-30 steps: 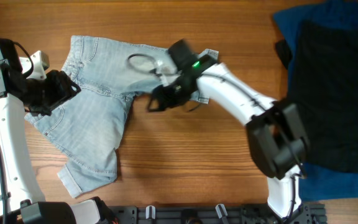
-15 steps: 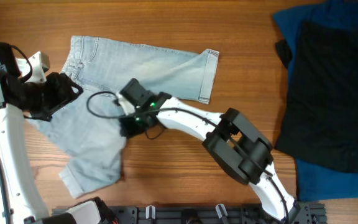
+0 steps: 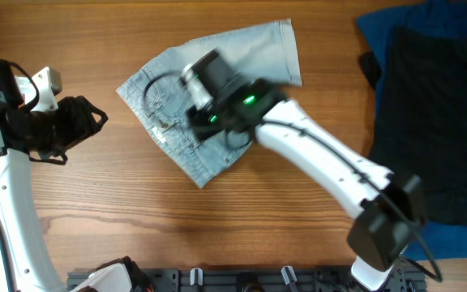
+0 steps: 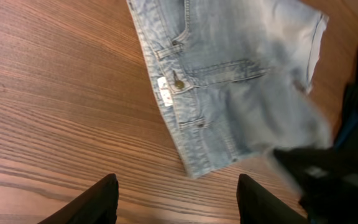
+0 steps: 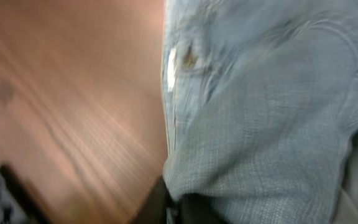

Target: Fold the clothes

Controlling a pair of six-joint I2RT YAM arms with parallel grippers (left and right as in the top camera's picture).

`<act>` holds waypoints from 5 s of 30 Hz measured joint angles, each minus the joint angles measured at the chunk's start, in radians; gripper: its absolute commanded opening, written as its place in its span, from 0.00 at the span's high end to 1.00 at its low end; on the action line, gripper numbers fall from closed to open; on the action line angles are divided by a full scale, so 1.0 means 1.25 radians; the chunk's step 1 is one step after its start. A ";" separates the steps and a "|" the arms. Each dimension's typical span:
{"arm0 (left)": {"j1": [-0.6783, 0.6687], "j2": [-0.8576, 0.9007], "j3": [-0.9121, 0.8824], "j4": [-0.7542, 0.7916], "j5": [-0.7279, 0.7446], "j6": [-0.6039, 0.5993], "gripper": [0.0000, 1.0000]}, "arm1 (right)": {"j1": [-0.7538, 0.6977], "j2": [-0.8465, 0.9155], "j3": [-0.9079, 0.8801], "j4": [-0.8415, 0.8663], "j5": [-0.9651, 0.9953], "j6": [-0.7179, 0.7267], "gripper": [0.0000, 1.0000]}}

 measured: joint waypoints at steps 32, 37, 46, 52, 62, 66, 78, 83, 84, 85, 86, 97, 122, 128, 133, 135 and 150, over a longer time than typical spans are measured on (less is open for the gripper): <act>0.000 0.000 0.000 -0.013 0.000 0.000 0.31 | -0.319 0.190 -0.120 -0.037 -0.009 -0.087 0.47; 0.000 0.000 0.000 -0.015 0.000 0.000 0.31 | -0.320 0.193 -0.124 -0.020 -0.072 -0.099 0.96; -0.008 0.000 0.000 -0.018 0.003 0.000 0.31 | -0.466 0.058 -0.085 -0.190 0.157 -0.004 0.96; -0.129 0.006 -0.002 -0.017 0.003 0.000 0.33 | -0.551 -0.109 -0.053 -0.154 0.229 0.030 0.92; -0.390 0.032 -0.484 0.329 -0.052 -0.108 0.19 | -0.550 -0.104 -0.053 -0.114 0.236 0.036 0.92; -0.464 0.033 -0.635 0.498 -0.086 -0.198 0.27 | -0.550 -0.104 -0.053 -0.126 0.237 0.036 0.92; -0.370 0.065 -0.686 0.500 -0.127 -0.376 0.96 | -0.550 -0.104 -0.053 -0.174 0.241 0.036 0.92; -0.088 0.056 -0.662 0.373 -0.060 -0.367 0.96 | -0.542 -0.104 -0.055 -0.271 0.217 0.040 0.96; -0.026 0.047 -0.650 0.336 -0.027 -0.349 0.96 | -0.542 -0.104 -0.055 -0.282 0.206 0.041 0.96; 0.001 0.041 -0.644 0.317 -0.014 -0.339 0.96 | -0.542 -0.104 -0.055 -0.291 0.198 0.041 0.96; 0.038 0.032 -0.632 0.282 0.008 -0.320 0.96 | -0.542 -0.104 -0.055 -0.302 0.186 0.041 0.96; 0.097 -0.354 -0.579 0.106 0.080 -0.196 0.96 | -0.556 -0.288 -0.062 -0.123 0.053 0.032 0.96; 0.092 0.005 -0.569 0.846 -0.028 -0.215 0.47 | -0.484 0.162 -0.060 0.592 -0.207 0.189 0.19; 0.092 0.005 -0.568 0.812 -0.046 -0.219 0.34 | -0.504 0.162 -0.055 0.443 -0.217 0.077 0.22; 0.092 -0.009 -0.567 0.693 -0.043 -0.219 0.30 | -0.562 0.165 -0.054 0.281 -0.147 0.041 0.31; 0.092 -0.033 -0.567 0.667 -0.029 -0.219 0.28 | -0.557 0.181 -0.054 0.273 -0.136 0.035 0.32; 0.092 -0.194 -0.552 0.449 0.023 -0.195 0.20 | -0.499 0.304 -0.047 0.260 -0.216 0.058 0.96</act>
